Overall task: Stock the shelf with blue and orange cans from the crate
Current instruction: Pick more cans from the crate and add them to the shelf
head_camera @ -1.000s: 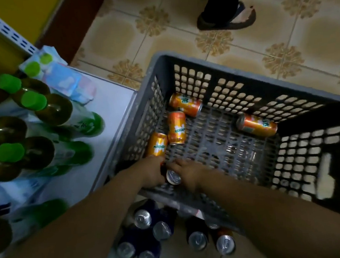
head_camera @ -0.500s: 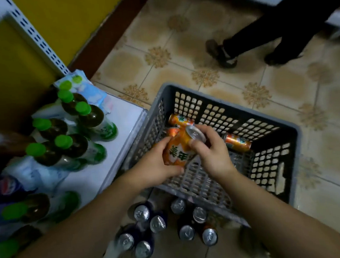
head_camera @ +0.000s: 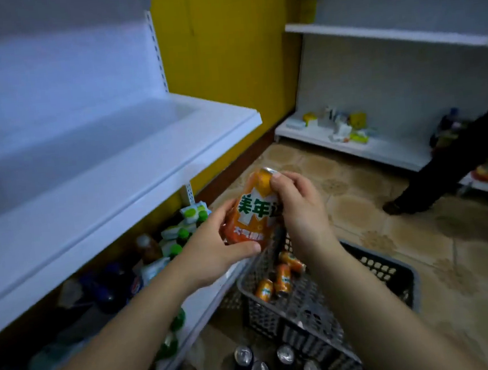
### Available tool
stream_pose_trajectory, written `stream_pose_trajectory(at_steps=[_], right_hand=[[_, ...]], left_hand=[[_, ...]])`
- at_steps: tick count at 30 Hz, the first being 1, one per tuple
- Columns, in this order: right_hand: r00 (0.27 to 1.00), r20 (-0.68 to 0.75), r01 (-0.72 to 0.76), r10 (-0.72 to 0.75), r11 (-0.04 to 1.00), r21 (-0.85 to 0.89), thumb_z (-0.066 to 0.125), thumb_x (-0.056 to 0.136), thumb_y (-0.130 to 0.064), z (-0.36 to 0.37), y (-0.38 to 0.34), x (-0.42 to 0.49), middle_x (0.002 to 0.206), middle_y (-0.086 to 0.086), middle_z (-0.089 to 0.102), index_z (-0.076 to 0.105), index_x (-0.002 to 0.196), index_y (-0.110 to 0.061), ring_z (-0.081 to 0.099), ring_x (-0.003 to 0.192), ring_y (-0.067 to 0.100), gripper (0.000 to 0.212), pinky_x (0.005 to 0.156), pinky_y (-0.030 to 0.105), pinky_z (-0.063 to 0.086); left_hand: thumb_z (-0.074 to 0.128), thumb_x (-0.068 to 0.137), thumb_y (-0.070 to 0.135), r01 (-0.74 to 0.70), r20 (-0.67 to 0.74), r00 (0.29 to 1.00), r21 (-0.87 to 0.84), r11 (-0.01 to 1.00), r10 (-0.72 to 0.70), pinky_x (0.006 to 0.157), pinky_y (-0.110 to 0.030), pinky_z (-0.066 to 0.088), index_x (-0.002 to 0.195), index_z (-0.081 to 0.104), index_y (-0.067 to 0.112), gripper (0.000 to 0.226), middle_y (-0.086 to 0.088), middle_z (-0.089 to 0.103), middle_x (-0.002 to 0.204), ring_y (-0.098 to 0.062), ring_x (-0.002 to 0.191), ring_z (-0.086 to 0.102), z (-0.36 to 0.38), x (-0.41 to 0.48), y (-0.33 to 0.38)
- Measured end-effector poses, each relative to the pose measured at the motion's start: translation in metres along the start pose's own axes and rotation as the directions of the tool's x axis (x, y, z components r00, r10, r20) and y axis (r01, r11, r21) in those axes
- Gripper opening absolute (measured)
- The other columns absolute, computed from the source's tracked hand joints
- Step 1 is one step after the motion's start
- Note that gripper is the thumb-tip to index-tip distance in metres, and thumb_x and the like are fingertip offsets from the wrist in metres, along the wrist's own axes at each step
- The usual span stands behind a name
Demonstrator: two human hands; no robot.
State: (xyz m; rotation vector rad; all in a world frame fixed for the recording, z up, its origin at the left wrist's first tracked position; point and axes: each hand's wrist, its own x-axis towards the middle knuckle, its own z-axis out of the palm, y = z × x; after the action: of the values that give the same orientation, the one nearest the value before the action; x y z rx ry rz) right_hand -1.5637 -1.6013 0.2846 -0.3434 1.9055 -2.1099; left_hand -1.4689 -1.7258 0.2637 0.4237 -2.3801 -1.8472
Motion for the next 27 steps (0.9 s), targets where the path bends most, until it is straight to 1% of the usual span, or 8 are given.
stream_pose_trajectory(at_steps=[4, 7, 9, 11, 17, 20, 23, 27], right_hand=[[0.975, 0.188, 0.138, -0.119, 0.986, -0.093, 0.067, 0.082, -0.043, 0.067, -0.04, -0.038, 0.101, -0.002, 0.067, 0.061, 0.113, -0.023, 0.066, 0.09, 0.012, 0.038, 0.067, 0.027, 0.055], [0.929, 0.322, 0.237, -0.18, 0.96, -0.148, 0.066, 0.071, -0.054, 0.122, -0.058, -0.069, 0.102, -0.006, 0.067, 0.06, 0.115, -0.028, 0.066, 0.093, 0.013, 0.051, 0.08, 0.04, 0.057], [0.887, 0.414, 0.288, -0.205, 0.946, -0.149, 0.068, 0.078, -0.049, 0.158, -0.067, -0.09, 0.103, -0.008, 0.065, 0.057, 0.12, -0.027, 0.064, 0.094, 0.011, 0.049, 0.083, 0.038, 0.055], [0.839, 0.502, 0.316, -0.21, 0.939, -0.135, 0.067, 0.084, -0.042, 0.191, -0.073, -0.107, 0.104, -0.006, 0.064, 0.055, 0.124, -0.024, 0.063, 0.096, 0.012, 0.046, 0.084, 0.035, 0.054], [0.724, 0.664, 0.366, -0.189, 0.92, -0.137, 0.067, 0.086, -0.04, 0.268, -0.073, -0.144, 0.109, -0.003, 0.061, 0.051, 0.13, -0.022, 0.061, 0.102, 0.017, 0.051, 0.085, 0.033, 0.052], [0.69, 0.702, 0.398, -0.178, 0.903, -0.163, 0.067, 0.085, -0.04, 0.29, -0.065, -0.15, 0.117, 0.0, 0.062, 0.05, 0.133, -0.023, 0.061, 0.105, 0.02, 0.053, 0.09, 0.038, 0.052], [0.674, 0.713, 0.422, -0.192, 0.893, -0.158, 0.066, 0.086, -0.039, 0.306, -0.058, -0.15, 0.117, 0.0, 0.063, 0.05, 0.134, -0.023, 0.061, 0.107, 0.021, 0.052, 0.093, 0.043, 0.052], [0.652, 0.725, 0.448, -0.222, 0.884, -0.133, 0.066, 0.086, -0.041, 0.317, -0.049, -0.141, 0.123, -0.005, 0.056, 0.035, 0.144, -0.027, 0.057, 0.111, 0.016, 0.067, 0.096, 0.038, 0.049]], left_hand=[[0.079, 0.046, 0.047, -0.025, -0.192, 0.981, 0.077, 0.997, 0.039, 0.097, -0.036, 0.049, 0.125, 0.041, 0.04, 0.088, 0.012, 0.064, 0.117, -0.007, 0.106, 0.063, -0.055, -0.069, 0.022], [0.084, 0.06, 0.032, 0.023, -0.326, 0.945, 0.168, 0.986, 0.033, 0.093, -0.028, 0.05, 0.129, 0.043, 0.031, 0.08, 0.013, 0.062, 0.113, -0.003, 0.102, 0.062, -0.097, -0.123, 0.03], [0.081, 0.074, 0.021, 0.078, -0.406, 0.913, 0.229, 0.97, 0.023, 0.092, -0.025, 0.048, 0.137, 0.04, 0.025, 0.075, 0.012, 0.059, 0.117, -0.004, 0.109, 0.058, -0.127, -0.159, 0.03], [0.077, 0.077, 0.031, 0.177, -0.496, 0.868, 0.306, 0.935, -0.001, 0.1, -0.031, 0.044, 0.143, 0.034, 0.026, 0.079, 0.008, 0.053, 0.13, -0.011, 0.122, 0.05, -0.156, -0.195, 0.026], [0.057, 0.085, 0.058, 0.628, -0.71, 0.686, 0.467, 0.623, -0.159, 0.107, -0.035, 0.036, 0.147, 0.032, 0.023, 0.076, -0.001, 0.033, 0.153, -0.02, 0.134, 0.04, -0.228, -0.282, 0.001], [0.036, 0.086, 0.072, 0.778, -0.744, 0.611, 0.499, 0.383, -0.271, 0.117, -0.048, 0.015, 0.15, 0.022, 0.03, 0.078, 0.004, 0.015, 0.16, -0.019, 0.145, 0.016, -0.24, -0.306, -0.015], [0.023, 0.085, 0.077, 0.804, -0.747, 0.585, 0.485, 0.343, -0.315, 0.116, -0.055, 0.0, 0.151, 0.012, 0.035, 0.079, 0.007, 0.001, 0.161, -0.017, 0.148, -0.002, -0.241, -0.311, -0.023], [0.019, 0.086, 0.076, 0.801, -0.759, 0.587, 0.494, 0.337, -0.282, 0.116, -0.055, -0.002, 0.152, 0.008, 0.035, 0.079, 0.007, -0.003, 0.161, -0.015, 0.148, -0.004, -0.241, -0.311, -0.028]])
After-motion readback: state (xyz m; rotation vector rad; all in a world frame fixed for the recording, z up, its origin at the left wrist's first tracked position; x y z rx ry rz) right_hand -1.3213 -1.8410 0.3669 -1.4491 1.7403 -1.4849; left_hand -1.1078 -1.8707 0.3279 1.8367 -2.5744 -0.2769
